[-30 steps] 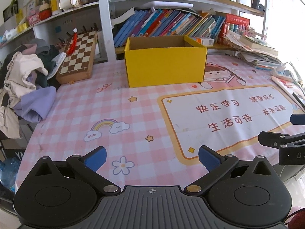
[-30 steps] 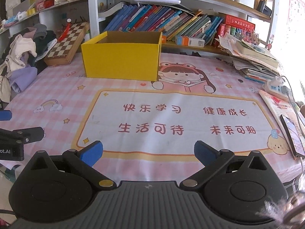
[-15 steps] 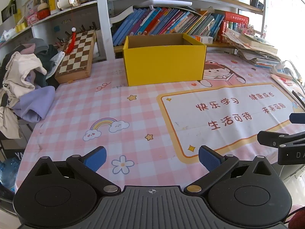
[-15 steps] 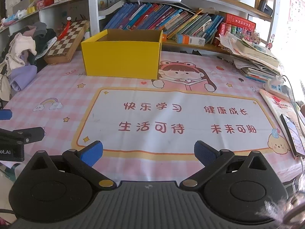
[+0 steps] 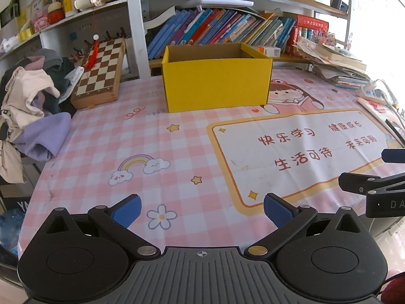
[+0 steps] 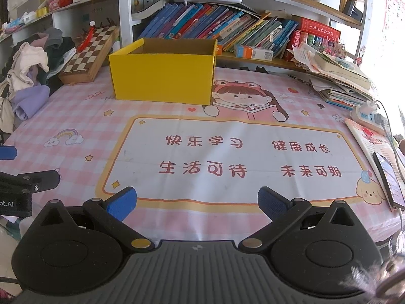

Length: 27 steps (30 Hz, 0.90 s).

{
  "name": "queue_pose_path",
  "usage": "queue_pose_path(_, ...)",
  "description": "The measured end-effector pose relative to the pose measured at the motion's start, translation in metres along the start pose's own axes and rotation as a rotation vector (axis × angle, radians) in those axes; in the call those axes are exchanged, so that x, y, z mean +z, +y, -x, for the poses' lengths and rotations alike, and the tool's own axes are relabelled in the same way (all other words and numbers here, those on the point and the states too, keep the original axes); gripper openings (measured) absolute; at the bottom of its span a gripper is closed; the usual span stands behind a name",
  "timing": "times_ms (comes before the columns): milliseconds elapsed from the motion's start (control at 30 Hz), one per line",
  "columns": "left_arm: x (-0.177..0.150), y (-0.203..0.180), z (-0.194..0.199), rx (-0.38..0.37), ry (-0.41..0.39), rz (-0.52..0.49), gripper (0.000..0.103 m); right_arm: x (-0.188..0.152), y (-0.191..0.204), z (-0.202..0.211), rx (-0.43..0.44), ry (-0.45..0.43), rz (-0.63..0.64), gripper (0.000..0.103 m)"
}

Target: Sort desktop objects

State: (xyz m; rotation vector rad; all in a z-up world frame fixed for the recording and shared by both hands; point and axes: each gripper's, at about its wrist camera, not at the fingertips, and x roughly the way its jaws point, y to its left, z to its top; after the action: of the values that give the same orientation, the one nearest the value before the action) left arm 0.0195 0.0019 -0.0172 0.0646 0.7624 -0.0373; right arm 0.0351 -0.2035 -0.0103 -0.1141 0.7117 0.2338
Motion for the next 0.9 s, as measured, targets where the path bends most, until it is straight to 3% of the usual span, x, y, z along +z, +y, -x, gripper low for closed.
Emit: queue_pose_path(900,0.003,0.002,-0.005,-0.034,-0.004,-0.007,0.103,0.006,0.012,-0.001,-0.014,0.009,0.019,0.103)
